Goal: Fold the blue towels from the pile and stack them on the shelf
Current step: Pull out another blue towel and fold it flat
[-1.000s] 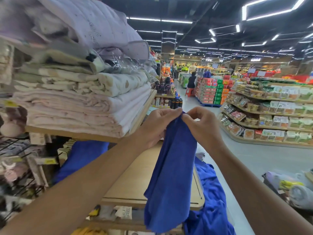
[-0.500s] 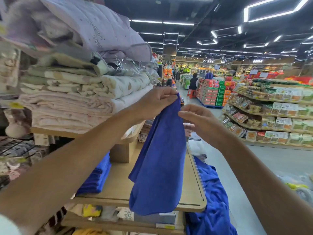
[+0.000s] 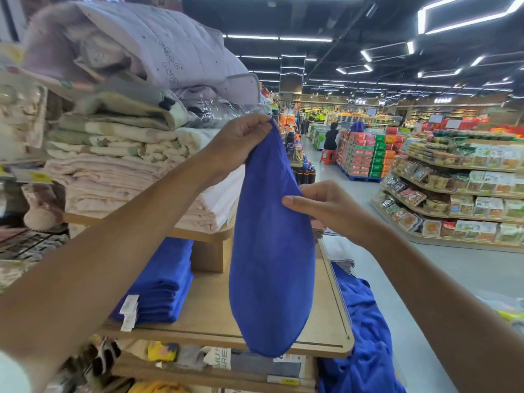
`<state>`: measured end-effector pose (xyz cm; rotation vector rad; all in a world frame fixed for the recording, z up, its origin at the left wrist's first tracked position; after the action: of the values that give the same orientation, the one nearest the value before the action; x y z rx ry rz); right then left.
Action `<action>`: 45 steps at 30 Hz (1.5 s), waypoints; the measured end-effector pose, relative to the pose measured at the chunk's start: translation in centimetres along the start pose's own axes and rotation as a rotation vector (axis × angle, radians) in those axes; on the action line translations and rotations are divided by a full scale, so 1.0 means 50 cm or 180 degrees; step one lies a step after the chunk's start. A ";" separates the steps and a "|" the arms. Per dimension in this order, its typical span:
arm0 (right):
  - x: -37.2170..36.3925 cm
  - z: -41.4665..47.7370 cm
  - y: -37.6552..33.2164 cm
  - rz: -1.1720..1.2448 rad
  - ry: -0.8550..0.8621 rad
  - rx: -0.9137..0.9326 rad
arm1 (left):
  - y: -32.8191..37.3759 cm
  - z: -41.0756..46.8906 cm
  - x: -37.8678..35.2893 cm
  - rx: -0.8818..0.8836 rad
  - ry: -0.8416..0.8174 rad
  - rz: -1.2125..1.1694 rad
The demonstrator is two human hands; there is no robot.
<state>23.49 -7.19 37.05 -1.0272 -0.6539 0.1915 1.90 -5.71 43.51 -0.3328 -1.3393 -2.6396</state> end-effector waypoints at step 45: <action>0.065 -0.268 0.428 0.0652 0.1111 -0.2133 | -0.476 -0.439 0.067 0.1119 0.0178 0.2250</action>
<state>37.11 -4.45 15.71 -1.7281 -0.2873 -0.0402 -9.82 -9.68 13.42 -0.5515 -1.3197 -1.7955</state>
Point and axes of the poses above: each hand's wrist, its own z-axis towards the middle knuckle, its own x-axis out of the back of the hand, y = z × x, the point moved 1 cm from there along z, towards the middle knuckle, and after that the axes turned 4 degrees about z, right-handed, at the moved point
